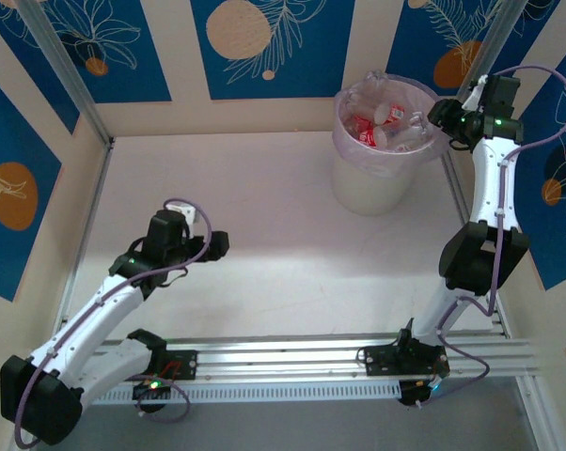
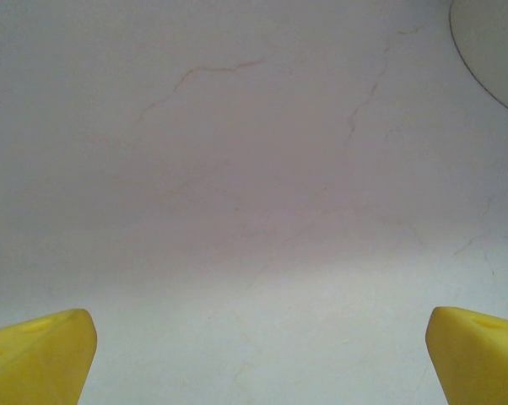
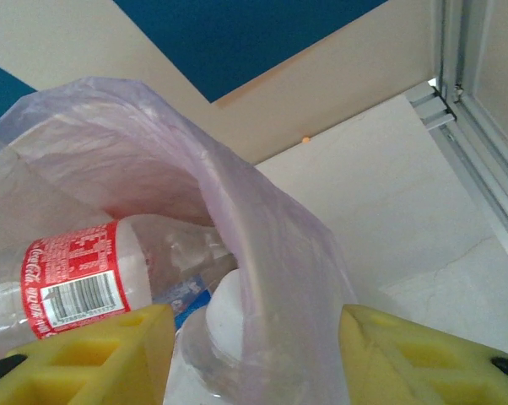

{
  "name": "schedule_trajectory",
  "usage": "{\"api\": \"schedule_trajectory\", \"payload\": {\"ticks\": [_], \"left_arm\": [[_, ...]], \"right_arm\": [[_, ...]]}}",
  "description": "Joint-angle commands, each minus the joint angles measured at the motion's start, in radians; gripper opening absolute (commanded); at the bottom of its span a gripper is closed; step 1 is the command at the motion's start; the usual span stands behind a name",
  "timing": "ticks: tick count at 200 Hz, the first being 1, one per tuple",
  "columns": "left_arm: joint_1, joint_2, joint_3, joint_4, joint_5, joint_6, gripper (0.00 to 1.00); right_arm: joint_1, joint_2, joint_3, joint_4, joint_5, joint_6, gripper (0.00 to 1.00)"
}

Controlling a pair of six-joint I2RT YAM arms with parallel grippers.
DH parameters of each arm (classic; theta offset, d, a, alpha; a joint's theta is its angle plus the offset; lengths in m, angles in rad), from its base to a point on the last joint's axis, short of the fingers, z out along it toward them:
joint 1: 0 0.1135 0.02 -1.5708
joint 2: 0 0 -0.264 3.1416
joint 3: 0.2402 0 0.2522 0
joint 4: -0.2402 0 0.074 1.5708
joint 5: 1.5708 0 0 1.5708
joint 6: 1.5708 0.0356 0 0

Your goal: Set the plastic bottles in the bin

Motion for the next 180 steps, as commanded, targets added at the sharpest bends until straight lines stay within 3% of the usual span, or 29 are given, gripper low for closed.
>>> {"api": "schedule_trajectory", "payload": {"ticks": [1,81,180], "left_arm": [[0.014,-0.011,-0.015,-0.003,0.04,-0.019,1.0],[0.036,-0.008,-0.012,-0.039,0.033,-0.011,1.0],[0.125,-0.052,-0.037,-0.078,0.035,0.014,1.0]], "right_arm": [[0.029,-0.018,-0.009,0.009,-0.068,-0.032,0.54],[0.135,-0.134,-0.217,0.087,-0.203,-0.037,0.53],[0.287,-0.219,-0.334,0.073,-0.277,-0.058,0.54]]}}
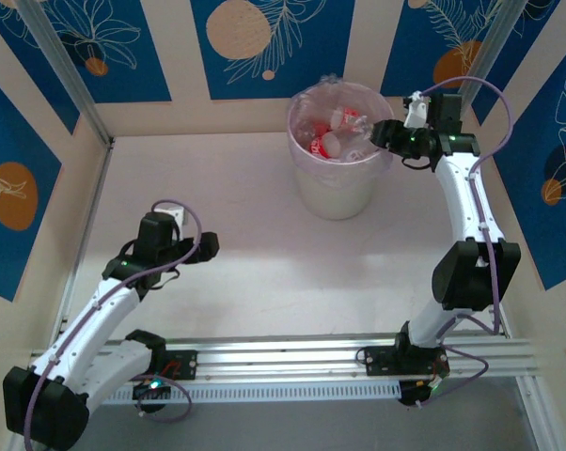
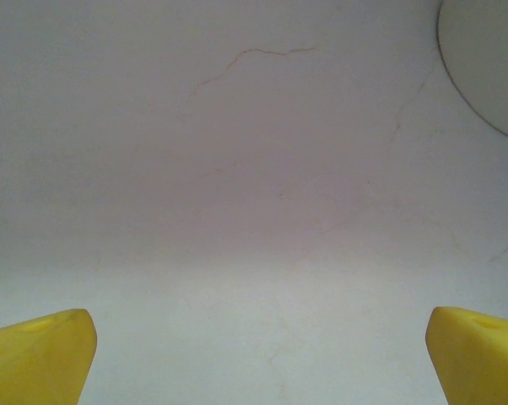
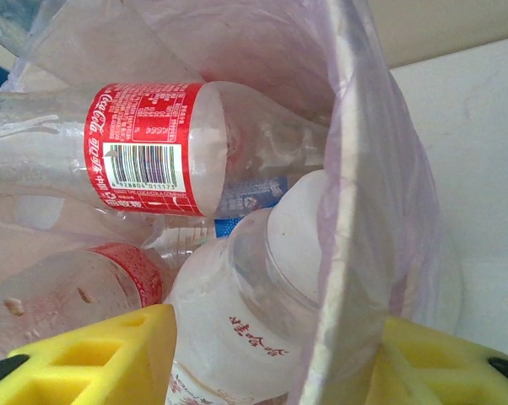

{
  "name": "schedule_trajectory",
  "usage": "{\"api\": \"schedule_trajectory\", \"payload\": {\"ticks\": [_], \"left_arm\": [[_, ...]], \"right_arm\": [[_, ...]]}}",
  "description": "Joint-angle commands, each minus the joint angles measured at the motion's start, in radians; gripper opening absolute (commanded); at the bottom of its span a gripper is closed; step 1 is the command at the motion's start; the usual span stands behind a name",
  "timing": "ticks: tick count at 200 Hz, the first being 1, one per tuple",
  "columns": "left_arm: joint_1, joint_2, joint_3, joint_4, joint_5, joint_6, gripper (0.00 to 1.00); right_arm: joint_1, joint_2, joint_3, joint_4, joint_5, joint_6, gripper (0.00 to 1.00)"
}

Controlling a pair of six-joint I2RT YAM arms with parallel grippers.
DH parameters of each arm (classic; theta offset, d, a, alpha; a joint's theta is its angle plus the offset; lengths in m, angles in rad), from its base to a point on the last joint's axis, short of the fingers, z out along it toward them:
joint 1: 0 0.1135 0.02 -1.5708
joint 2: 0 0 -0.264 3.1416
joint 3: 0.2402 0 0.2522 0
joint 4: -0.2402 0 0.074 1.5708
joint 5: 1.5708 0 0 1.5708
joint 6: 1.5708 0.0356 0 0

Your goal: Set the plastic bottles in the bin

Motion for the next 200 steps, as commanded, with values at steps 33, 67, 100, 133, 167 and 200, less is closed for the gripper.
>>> {"api": "schedule_trajectory", "payload": {"ticks": [33,67,100,133,167,200], "left_arm": [[0.033,-0.016,-0.013,-0.026,0.016,0.021,1.0],[0.045,-0.015,-0.007,-0.035,0.014,0.031,1.0],[0.056,-0.002,-0.007,-0.037,-0.018,0.039,1.0],[0.066,0.018,-0.007,-0.018,-0.062,0.048,1.0],[0.075,0.027,-0.021,0.04,-0.118,0.053,1.0],[0.084,0.038,-0.039,0.116,-0.205,0.074,1.0]], "right_arm": [[0.083,-0.079,-0.125,0.045,-0.119,0.014,0.54],[0.155,-0.091,-0.192,0.1,-0.164,0.063,0.54],[0.219,-0.093,-0.215,0.141,-0.165,0.106,0.55],[0.233,-0.097,-0.199,0.144,-0.168,0.115,0.6],[0.194,-0.14,-0.164,0.078,-0.094,0.073,0.98],[0.08,-0.23,-0.216,0.047,-0.075,0.062,0.99]]}}
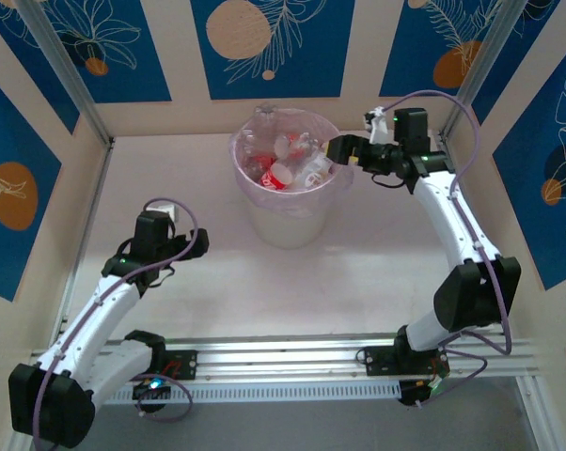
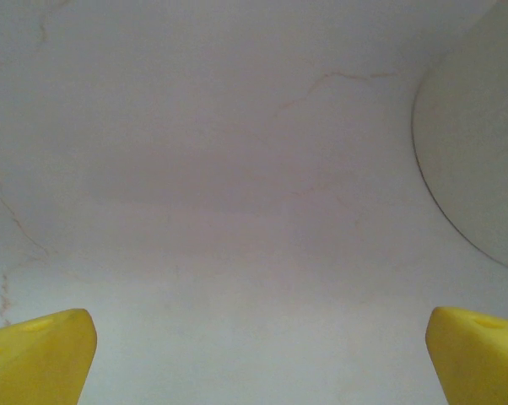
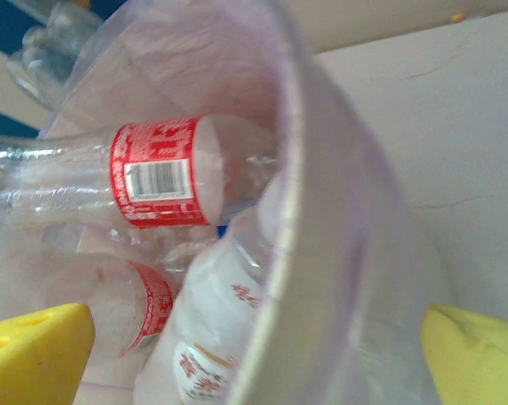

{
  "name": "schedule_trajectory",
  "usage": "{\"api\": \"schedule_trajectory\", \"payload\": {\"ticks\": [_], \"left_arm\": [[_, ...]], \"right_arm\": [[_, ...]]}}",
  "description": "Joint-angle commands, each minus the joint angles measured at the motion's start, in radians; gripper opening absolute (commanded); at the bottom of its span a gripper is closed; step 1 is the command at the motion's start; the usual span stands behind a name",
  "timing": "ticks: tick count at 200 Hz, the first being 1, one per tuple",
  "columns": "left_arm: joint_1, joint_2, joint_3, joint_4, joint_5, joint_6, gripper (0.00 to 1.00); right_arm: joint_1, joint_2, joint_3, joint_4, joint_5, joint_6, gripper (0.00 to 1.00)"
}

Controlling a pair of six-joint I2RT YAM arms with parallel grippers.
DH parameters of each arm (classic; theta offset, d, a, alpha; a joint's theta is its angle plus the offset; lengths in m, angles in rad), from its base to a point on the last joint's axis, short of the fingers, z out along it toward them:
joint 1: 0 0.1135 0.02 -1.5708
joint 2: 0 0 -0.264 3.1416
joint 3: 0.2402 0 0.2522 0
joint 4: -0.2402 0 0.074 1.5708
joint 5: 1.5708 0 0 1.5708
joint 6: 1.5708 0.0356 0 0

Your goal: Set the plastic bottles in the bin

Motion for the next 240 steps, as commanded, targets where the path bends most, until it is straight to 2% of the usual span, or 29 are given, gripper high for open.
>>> {"api": "schedule_trajectory", "payload": {"ticks": [1,37,67,77,111,160,167,179,204,213,240], "left_arm": [[0.019,0.008,-0.029,0.088,-0.101,0.037,1.0],[0.036,0.026,-0.09,0.249,-0.226,0.109,1.0],[0.056,0.097,-0.149,0.435,-0.306,0.183,1.0],[0.063,0.127,-0.176,0.526,-0.312,0.208,1.0],[0.08,0.229,-0.181,0.69,-0.312,0.281,1.0],[0.088,0.461,-0.208,0.983,-0.34,0.352,1.0],[0.09,0.474,-0.188,0.96,-0.352,0.347,1.0],[0.093,0.511,-0.193,1.054,-0.362,0.38,1.0],[0.12,0.618,-0.181,1.181,-0.308,0.398,1.0],[0.118,0.597,-0.172,1.118,-0.281,0.389,1.0],[0.123,0.603,-0.219,1.222,-0.251,0.403,1.0]], "right_arm": [[-0.079,-0.089,-0.034,-0.062,0.023,-0.021,0.99],[-0.167,-0.195,-0.204,-0.054,0.197,-0.092,0.99],[-0.21,-0.251,-0.45,0.131,0.339,-0.146,0.99],[-0.227,-0.254,-0.52,0.197,0.365,-0.147,0.99],[-0.24,-0.243,-0.753,0.451,0.447,-0.127,0.99],[-0.219,-0.134,-0.875,0.7,0.529,-0.125,0.99],[-0.215,-0.121,-0.888,0.738,0.536,-0.128,0.99],[-0.21,-0.111,-0.881,0.746,0.543,-0.145,0.99],[-0.196,-0.09,-0.9,0.865,0.56,-0.196,0.99],[-0.191,-0.078,-0.902,0.903,0.566,-0.213,0.99],[-0.176,-0.047,-0.871,0.885,0.554,-0.238,0.99]]}}
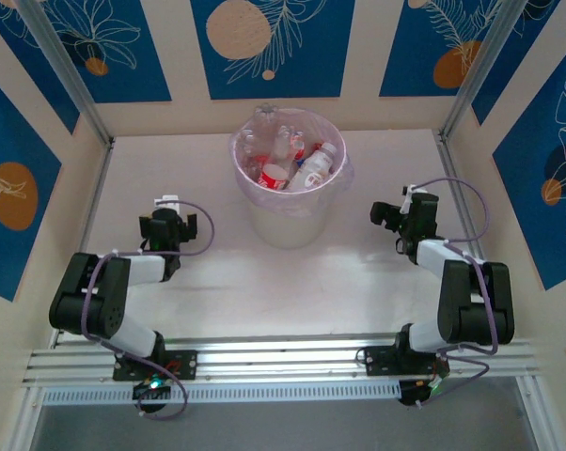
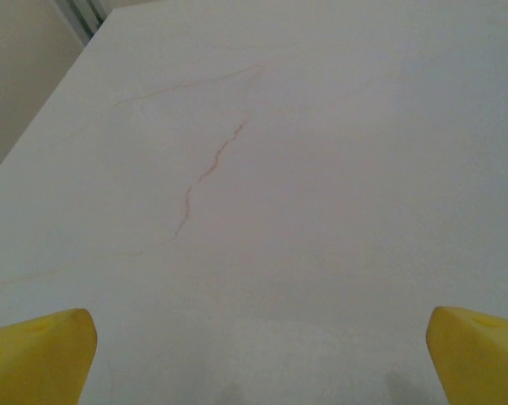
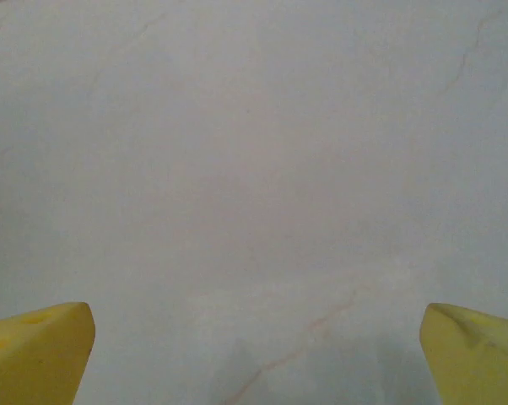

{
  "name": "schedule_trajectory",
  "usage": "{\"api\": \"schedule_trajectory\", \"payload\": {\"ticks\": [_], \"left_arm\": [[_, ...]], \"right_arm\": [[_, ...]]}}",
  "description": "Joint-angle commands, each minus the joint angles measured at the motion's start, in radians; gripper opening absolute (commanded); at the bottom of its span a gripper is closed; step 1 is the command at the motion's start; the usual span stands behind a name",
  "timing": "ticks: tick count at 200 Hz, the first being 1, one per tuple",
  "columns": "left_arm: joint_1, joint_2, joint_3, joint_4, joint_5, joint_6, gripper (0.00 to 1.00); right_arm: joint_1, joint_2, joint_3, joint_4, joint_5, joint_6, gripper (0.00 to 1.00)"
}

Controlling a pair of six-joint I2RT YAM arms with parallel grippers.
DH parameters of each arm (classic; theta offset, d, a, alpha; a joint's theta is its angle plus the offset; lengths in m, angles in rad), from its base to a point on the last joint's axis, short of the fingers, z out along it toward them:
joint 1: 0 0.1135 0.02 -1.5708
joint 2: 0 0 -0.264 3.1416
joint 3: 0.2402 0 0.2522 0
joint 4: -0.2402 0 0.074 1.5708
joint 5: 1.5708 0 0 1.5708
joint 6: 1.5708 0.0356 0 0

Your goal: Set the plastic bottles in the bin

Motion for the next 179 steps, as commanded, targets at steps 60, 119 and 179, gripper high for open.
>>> {"api": "schedule_trajectory", "payload": {"ticks": [60,119,179], "left_arm": [[0.015,0.003,-0.049,0.189,0.098,0.035,1.0],[0.028,0.043,-0.1,0.309,0.135,0.033,1.0],[0.027,0.047,-0.106,0.333,0.132,0.04,1.0]], "right_arm": [[0.064,-0.007,-0.057,0.205,0.012,-0.059,0.99],[0.095,0.099,-0.21,0.595,0.024,-0.073,0.99],[0.106,0.088,-0.181,0.526,0.053,-0.08,0.99]]}}
